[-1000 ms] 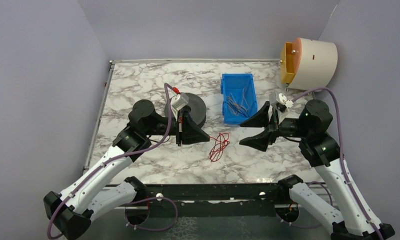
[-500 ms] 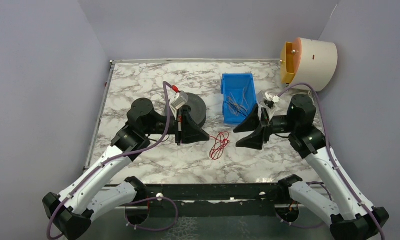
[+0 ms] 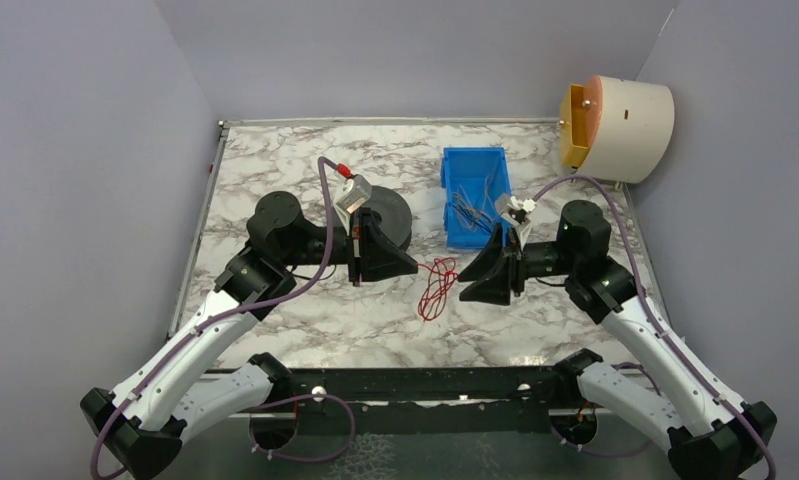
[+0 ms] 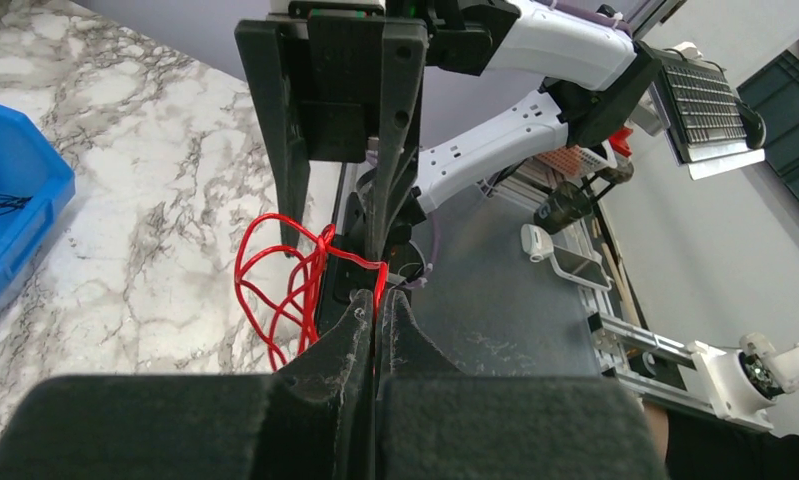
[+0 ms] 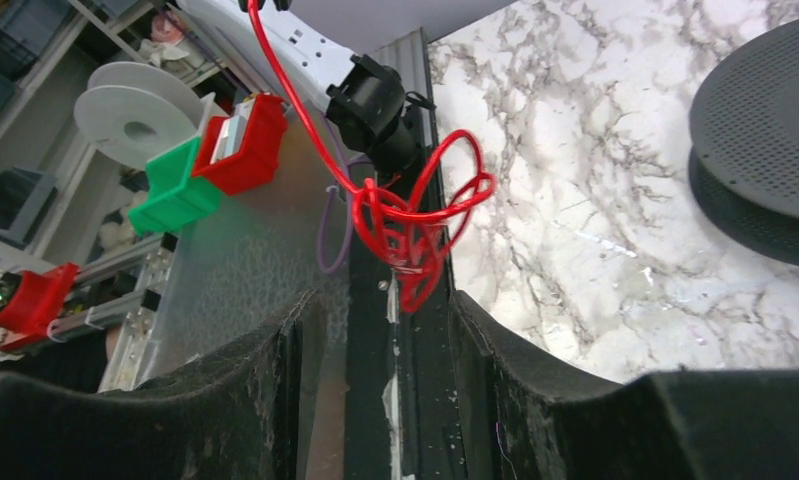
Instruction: Wrap the cables
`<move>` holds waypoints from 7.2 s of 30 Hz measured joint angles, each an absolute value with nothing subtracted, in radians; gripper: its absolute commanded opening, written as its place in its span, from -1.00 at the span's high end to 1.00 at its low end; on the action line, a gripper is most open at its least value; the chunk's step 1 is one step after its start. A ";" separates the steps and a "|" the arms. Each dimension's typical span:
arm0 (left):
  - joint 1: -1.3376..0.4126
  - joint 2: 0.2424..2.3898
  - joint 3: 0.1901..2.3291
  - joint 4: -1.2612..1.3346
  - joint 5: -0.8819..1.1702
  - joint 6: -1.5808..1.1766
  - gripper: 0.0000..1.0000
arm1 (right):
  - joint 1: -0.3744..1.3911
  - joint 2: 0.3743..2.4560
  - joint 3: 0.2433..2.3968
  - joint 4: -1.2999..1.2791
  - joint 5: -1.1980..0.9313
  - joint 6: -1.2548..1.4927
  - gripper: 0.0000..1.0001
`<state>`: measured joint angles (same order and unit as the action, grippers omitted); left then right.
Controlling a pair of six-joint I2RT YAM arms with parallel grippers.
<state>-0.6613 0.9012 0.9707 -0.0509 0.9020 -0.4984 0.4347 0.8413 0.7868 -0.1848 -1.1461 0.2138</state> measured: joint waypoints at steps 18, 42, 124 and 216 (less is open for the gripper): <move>-0.661 0.901 0.971 -0.055 0.886 -0.488 1.00 | 0.554 0.857 0.729 0.029 -0.949 0.385 0.39; -0.661 0.805 1.059 -0.362 0.982 -0.341 1.00 | 0.564 0.933 0.866 -0.255 -0.450 0.434 0.95; -0.662 0.804 1.581 -0.501 0.526 -0.228 1.00 | 0.630 0.902 0.451 0.199 -0.792 0.360 -0.30; -0.662 0.789 1.552 -0.383 0.480 -0.252 1.00 | 0.942 1.079 0.374 0.552 -0.371 0.376 -0.14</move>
